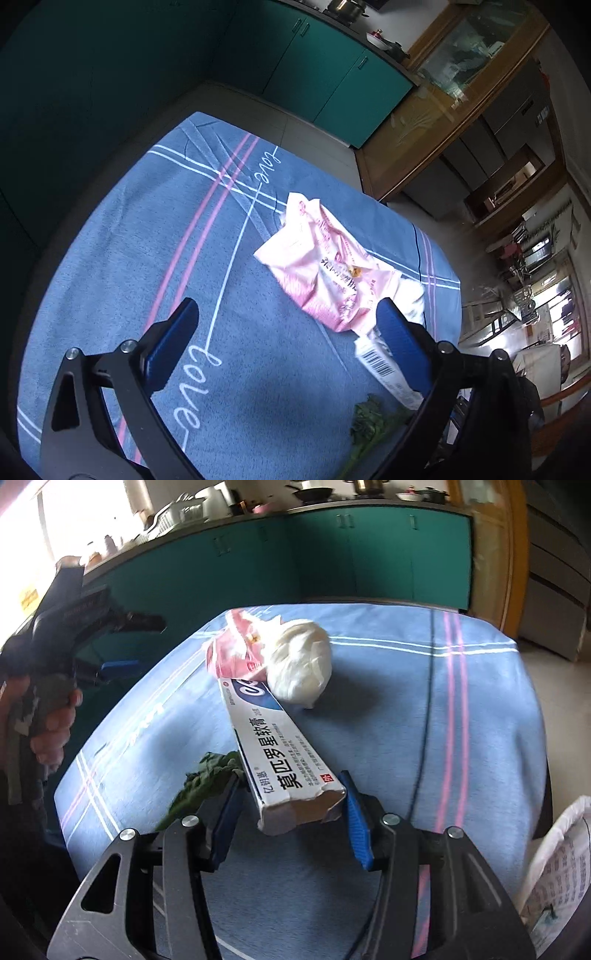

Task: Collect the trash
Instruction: 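Grasp the pink wrapper with the left tool while the right tool grasps the white tissue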

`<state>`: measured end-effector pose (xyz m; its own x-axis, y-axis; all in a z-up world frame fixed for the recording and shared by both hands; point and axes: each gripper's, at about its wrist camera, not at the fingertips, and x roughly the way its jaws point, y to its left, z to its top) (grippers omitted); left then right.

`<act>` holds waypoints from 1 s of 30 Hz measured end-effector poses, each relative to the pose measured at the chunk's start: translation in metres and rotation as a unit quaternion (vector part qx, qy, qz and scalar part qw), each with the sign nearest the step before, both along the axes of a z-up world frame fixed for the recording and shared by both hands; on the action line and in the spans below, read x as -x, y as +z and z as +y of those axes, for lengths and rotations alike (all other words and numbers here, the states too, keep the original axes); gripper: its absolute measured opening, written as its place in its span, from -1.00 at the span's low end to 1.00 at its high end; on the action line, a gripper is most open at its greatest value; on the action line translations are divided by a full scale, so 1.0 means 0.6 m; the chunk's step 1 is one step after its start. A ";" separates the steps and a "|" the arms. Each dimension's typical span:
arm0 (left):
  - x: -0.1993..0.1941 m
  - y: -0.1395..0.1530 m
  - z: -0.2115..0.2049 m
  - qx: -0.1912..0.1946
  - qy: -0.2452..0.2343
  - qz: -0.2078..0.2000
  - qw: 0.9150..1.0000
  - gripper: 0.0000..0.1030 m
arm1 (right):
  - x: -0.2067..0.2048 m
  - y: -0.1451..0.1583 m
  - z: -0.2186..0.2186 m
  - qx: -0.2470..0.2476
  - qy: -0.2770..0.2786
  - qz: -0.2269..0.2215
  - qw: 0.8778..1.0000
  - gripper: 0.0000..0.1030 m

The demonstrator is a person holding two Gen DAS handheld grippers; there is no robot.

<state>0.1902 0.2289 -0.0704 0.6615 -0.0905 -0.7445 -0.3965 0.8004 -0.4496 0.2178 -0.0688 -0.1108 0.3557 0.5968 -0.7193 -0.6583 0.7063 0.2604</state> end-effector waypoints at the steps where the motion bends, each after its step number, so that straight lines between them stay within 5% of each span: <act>1: -0.007 -0.005 -0.002 0.003 -0.005 0.004 1.000 0.88 | -0.002 0.003 -0.006 -0.006 -0.002 0.002 1.000 0.14; 8: -0.039 -0.025 -0.038 -0.019 -0.029 0.030 0.999 0.88 | -0.001 0.010 -0.007 -0.025 -0.001 -0.008 1.000 0.43; 19: -0.033 -0.024 -0.054 -0.004 -0.040 0.028 0.999 0.88 | -0.018 -0.011 0.031 -0.009 0.006 0.009 1.000 0.43; 25: -0.026 -0.020 -0.041 0.012 -0.021 0.028 0.999 0.88 | -0.090 0.046 -0.002 -0.017 -0.089 -0.042 0.995 0.54; 30: -0.042 -0.014 -0.033 -0.019 -0.010 0.013 1.000 0.88 | -0.153 0.023 0.028 0.021 -0.096 -0.017 0.995 0.56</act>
<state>0.2152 0.2090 -0.0790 0.6408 -0.0751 -0.7641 -0.3904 0.8251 -0.4085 0.3097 -0.0519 -0.0972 0.4842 0.4846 -0.7285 -0.5177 0.8299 0.2079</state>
